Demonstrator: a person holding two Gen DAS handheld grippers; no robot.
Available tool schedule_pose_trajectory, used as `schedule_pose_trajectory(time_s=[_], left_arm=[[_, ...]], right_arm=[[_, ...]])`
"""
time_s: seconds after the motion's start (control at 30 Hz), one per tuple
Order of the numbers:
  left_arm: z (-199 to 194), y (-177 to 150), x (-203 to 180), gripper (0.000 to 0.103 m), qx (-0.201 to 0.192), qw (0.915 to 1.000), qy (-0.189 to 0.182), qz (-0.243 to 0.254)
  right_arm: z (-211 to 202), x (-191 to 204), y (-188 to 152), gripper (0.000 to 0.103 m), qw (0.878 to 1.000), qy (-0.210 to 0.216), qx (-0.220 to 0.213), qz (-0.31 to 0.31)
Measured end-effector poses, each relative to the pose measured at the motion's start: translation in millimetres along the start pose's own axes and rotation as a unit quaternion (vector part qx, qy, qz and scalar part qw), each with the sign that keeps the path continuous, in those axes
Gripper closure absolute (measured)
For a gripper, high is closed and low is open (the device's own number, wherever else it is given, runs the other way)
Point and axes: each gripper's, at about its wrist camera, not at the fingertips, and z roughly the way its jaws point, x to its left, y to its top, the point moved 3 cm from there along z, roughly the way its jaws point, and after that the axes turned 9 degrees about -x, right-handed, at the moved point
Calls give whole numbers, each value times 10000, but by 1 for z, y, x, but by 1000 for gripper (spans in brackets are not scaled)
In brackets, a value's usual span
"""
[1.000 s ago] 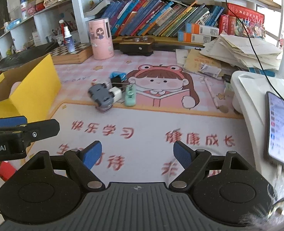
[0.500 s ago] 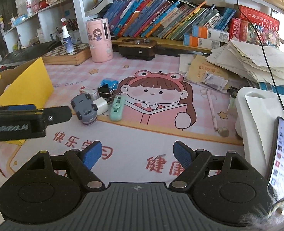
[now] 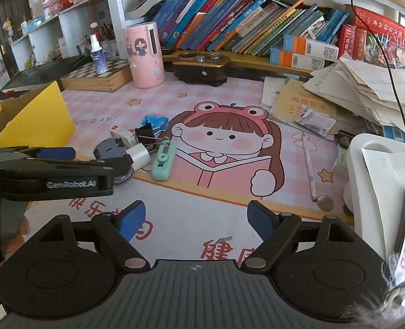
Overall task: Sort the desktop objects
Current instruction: 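Move both open grippers toward the grey toy car and mint-green stapler, then close the left gripper on the grey toy car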
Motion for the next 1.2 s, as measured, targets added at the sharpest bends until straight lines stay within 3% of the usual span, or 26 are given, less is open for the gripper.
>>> schedule_pose_trajectory(time_s=[0.2, 0.4, 0.57, 0.73, 0.93, 1.2], left_arm=[[11, -2, -1, 12, 64, 9999, 52, 109], [25, -3, -5, 18, 183, 9992, 122, 325], [37, -5, -5, 40, 230, 9980, 332, 496], [35, -5, -7, 41, 130, 9968, 386, 684], [6, 7, 8, 41, -76, 9991, 352, 226], [-36, 17, 33, 41, -197, 9983, 321, -451]], right_arm=[[3, -2, 0, 22, 10000, 10, 61, 27], [8, -1, -1, 22, 9999, 92, 129, -47], [10, 1, -2, 22, 9996, 144, 198, -104], [16, 4, -2, 22, 9993, 217, 261, -185], [31, 9, 2, 22, 9991, 311, 206, -195], [78, 26, 11, 48, 9979, 505, 116, -392]])
